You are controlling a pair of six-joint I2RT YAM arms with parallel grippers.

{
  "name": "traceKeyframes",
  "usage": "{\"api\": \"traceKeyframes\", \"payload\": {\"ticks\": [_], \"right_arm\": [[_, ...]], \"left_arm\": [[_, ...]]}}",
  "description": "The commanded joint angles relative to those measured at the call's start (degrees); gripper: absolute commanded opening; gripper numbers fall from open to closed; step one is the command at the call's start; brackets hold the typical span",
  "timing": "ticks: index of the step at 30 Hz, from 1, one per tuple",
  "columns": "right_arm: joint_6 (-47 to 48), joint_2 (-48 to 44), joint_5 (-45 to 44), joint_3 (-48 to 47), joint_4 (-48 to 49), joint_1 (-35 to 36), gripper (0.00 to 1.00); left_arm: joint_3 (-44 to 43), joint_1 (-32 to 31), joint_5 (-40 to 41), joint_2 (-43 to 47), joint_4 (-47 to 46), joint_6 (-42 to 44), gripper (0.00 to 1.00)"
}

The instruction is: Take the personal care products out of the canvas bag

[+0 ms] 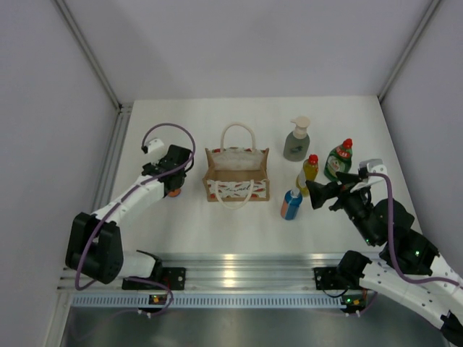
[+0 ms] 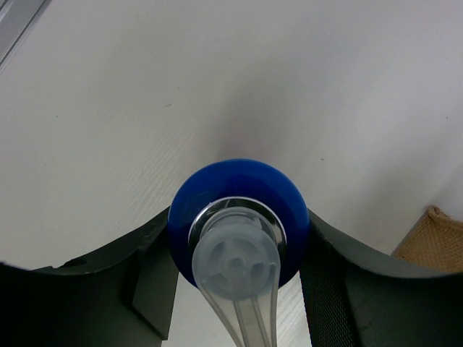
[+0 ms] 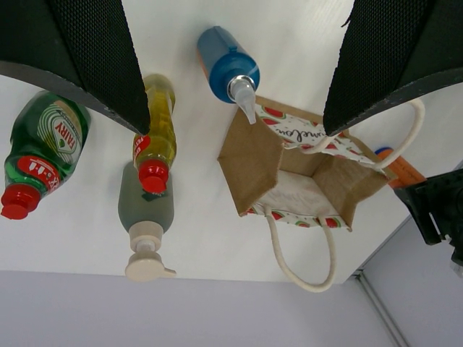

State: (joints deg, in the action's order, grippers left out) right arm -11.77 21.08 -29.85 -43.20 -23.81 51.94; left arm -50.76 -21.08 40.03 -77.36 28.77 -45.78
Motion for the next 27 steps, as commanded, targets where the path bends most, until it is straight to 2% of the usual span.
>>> {"api": "traceKeyframes", "payload": {"ticks": [1,4,5,7,8,11,12,15,22,27], "right_arm": [[-0.10,-0.87,-0.13,-0.92,-1.06,-0.44,0.99],[-0.36,-1.13,-0.04,-0.83,-1.06,-0.44,0.99],[-0.27,-1.22,-0.04,-0.83,-1.06,-0.35,0.99],[-0.27,-1.39,-0.04,-0.66,-1.06,-0.44,1.00],[-0.27,-1.31,-0.04,-0.74,-1.06,-0.44,0.99],[-0.18,-1.39,-1.00,-0.48,-1.06,-0.44,0.99],[-0.10,-1.13,-1.53,-0.39,-1.06,-0.44,0.99],[0.08,0.01,-4.07,0.22,-1.15,-0.44,1.00],[-0.71,6.77,-10.48,-2.14,-3.25,-0.44,1.00],[-0.62,12.48,-13.39,-5.57,-7.21,-0.61,1.00]], "left_arm": [[1.10,-0.45,3.21,2.92,-4.51,-1.24,0.13],[1.11,-0.80,3.21,2.75,-4.69,-1.07,0.28],[0.84,-0.98,3.30,2.57,-4.61,-0.98,0.37],[0.67,-1.33,3.30,2.66,-4.52,-0.63,0.47],[0.49,-1.42,3.39,2.83,-4.52,-0.54,0.59],[0.31,-1.68,3.04,4.15,-4.34,-0.19,0.77],[0.31,-1.68,2.69,4.67,-4.34,-0.01,0.86],[-0.04,-1.68,1.28,7.31,-4.25,1.65,0.98],[-2.05,-1.77,-3.46,15.65,-1.80,5.08,0.98],[-9.42,-1.68,-6.27,19.17,8.29,7.98,0.98]]}}
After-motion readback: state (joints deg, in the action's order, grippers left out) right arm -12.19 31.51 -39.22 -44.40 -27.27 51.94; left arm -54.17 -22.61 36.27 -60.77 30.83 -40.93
